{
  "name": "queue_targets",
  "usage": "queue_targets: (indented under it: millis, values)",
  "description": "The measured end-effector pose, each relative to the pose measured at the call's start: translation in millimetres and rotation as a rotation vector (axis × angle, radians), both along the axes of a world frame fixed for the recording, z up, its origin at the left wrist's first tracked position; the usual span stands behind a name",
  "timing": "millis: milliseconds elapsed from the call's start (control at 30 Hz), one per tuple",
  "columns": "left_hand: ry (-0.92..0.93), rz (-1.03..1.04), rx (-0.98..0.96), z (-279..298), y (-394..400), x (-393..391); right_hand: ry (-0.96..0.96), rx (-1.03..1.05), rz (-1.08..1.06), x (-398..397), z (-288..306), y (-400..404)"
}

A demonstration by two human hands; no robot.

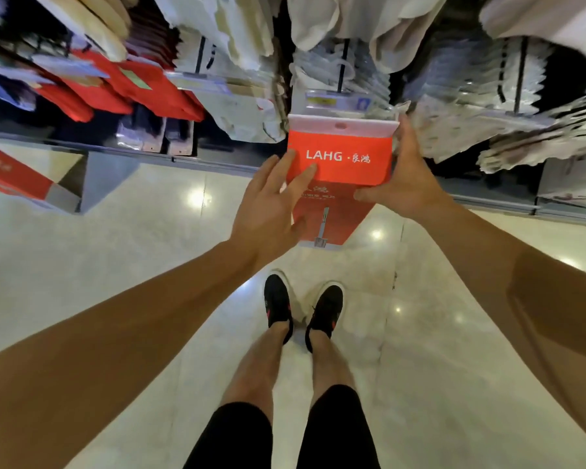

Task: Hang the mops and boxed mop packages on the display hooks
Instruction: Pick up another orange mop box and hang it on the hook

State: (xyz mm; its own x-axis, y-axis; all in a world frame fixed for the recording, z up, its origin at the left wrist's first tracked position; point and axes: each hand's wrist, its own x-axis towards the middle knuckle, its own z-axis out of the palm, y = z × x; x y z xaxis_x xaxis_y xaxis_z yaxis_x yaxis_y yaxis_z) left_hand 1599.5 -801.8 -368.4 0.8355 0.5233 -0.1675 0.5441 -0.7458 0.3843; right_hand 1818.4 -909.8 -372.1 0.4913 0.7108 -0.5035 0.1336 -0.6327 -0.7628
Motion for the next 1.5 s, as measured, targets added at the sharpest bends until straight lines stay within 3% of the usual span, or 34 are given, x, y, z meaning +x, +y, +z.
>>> queue_targets:
  millis: [100,200,333,600,733,1000,1300,1500]
  values:
    - [-0.045,0.081,0.003,2.7,-7.5,-20.8,0.031,-0.032,0.088,-14.4,-1.7,-10.4]
    - [-0.037,0.341,-0.264,9.8,-3.1,-26.2,-0.001,-0.039,0.107,-29.8,3.7,-28.7]
    - [0.068,0.310,-0.558,3.6,3.9,-22.9,0.001,-0.090,0.158,-46.2,8.3,-48.1]
    - [-0.021,0.398,-0.642,16.3,-17.6,-67.8,0.025,-0.095,0.173,-74.4,28.3,-50.4]
    - [-0.127,0.497,-0.619,56.6,-31.9,-114.1,0.024,-0.066,0.317,-96.3,63.5,-32.5]
    - [-0.302,0.944,-0.475,164.3,-114.5,-229.0,0.085,0.074,0.817,-179.4,152.1,9.3]
    - [-0.430,1.536,-0.266,255.2,-278.3,-362.7,0.192,0.226,1.419,-360.3,240.3,-4.7]
    - [-0.558,1.900,-0.131,304.2,-410.9,-429.6,0.289,0.305,1.782,-499.9,298.1,-68.0]
